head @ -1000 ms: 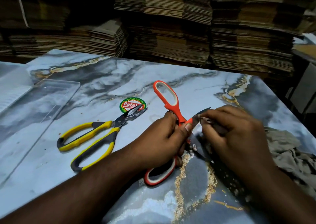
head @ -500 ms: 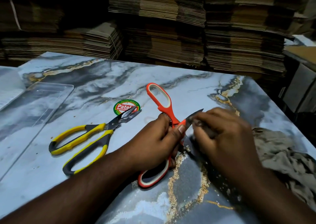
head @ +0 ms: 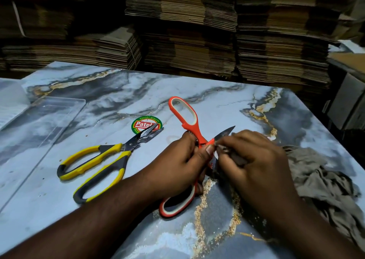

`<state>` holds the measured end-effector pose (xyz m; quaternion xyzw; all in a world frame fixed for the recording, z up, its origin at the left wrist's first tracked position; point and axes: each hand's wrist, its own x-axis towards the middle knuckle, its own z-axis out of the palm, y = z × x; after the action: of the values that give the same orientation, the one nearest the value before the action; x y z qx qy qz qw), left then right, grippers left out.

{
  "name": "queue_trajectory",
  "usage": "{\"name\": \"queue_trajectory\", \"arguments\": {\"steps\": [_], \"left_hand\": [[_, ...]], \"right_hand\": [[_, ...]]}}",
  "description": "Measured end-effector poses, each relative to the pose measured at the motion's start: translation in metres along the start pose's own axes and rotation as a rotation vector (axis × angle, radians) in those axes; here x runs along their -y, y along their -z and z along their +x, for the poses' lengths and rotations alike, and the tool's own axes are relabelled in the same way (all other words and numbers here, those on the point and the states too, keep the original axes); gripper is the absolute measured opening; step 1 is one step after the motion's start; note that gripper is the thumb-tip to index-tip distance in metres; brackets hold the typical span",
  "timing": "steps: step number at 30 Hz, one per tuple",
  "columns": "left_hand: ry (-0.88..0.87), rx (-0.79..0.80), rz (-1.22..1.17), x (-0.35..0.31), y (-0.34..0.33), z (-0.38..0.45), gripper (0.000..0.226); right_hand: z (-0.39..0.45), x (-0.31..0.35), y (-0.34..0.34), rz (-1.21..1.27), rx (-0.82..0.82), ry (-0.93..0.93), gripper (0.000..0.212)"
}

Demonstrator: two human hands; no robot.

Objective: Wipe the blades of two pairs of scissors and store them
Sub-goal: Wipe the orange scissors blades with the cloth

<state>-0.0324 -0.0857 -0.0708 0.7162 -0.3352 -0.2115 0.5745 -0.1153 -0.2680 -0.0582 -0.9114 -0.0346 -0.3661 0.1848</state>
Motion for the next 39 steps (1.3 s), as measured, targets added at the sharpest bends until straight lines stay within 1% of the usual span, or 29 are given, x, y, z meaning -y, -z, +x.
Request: {"name": "queue_trajectory", "arguments": {"steps": [3, 5, 7, 10, 12, 15, 19, 20, 21, 23, 24, 25, 28, 31, 32, 35, 36, 39], "left_hand": [[-0.003, -0.001, 0.019, -0.001, -0.001, -0.001, 0.027], [-0.008, -0.006, 0.027, -0.002, 0.0, -0.002, 0.025], [-0.006, -0.004, 0.022, -0.002, 0.001, -0.003, 0.024], [-0.008, 0.01, 0.037, -0.004, 0.0, -0.002, 0.025], [-0.017, 0.011, 0.053, -0.005, -0.003, -0.002, 0.026], [-0.04, -0.006, 0.081, -0.004, -0.004, -0.001, 0.031], [-0.033, -0.01, 0.066, -0.001, -0.002, -0.002, 0.026], [-0.03, -0.009, 0.064, -0.001, -0.002, -0.001, 0.026], [-0.028, -0.007, 0.066, -0.001, -0.003, 0.0, 0.028], [-0.027, -0.012, 0.073, -0.002, -0.003, 0.0, 0.03], [-0.028, -0.017, 0.075, -0.002, -0.003, 0.0, 0.03], [-0.028, -0.016, 0.076, -0.002, -0.003, 0.0, 0.03], [-0.027, -0.008, 0.064, -0.001, -0.002, 0.0, 0.03], [-0.028, -0.02, 0.067, -0.001, -0.003, 0.0, 0.029], [-0.033, -0.019, 0.069, -0.001, -0.003, -0.001, 0.028], [-0.034, -0.006, 0.061, 0.0, -0.002, 0.0, 0.031], [-0.036, -0.006, 0.064, 0.0, -0.002, 0.0, 0.032], [-0.041, -0.009, 0.051, 0.0, -0.004, 0.0, 0.031]], "right_hand": [[0.001, -0.001, 0.002, 0.021, -0.036, -0.052, 0.015], [-0.003, 0.004, 0.001, 0.017, 0.002, -0.01, 0.014], [0.0, -0.003, 0.002, 0.028, 0.022, -0.036, 0.015], [0.014, -0.025, 0.011, 0.009, -0.079, -0.204, 0.016], [0.015, -0.024, 0.018, 0.031, -0.159, -0.24, 0.013], [0.006, -0.014, 0.016, 0.024, -0.187, -0.227, 0.013], [0.014, -0.023, 0.025, 0.082, -0.258, -0.357, 0.015], [0.014, -0.022, 0.026, 0.091, -0.255, -0.341, 0.014], [0.011, -0.018, 0.025, 0.095, -0.211, -0.297, 0.013], [0.004, -0.002, 0.015, 0.098, -0.058, -0.173, 0.01], [0.003, 0.002, 0.009, 0.104, -0.005, -0.124, 0.009], [0.004, 0.001, 0.005, 0.103, 0.014, -0.106, 0.01], [0.011, -0.007, 0.002, 0.077, -0.032, -0.136, 0.013], [0.002, 0.008, 0.0, 0.074, 0.007, -0.042, 0.011], [0.0, 0.008, -0.001, 0.086, 0.007, -0.042, 0.011], [0.008, -0.008, 0.001, 0.086, -0.06, -0.162, 0.014], [0.009, -0.01, 0.001, 0.073, -0.067, -0.161, 0.015], [0.001, 0.004, -0.003, 0.061, -0.041, -0.067, 0.013]]}}
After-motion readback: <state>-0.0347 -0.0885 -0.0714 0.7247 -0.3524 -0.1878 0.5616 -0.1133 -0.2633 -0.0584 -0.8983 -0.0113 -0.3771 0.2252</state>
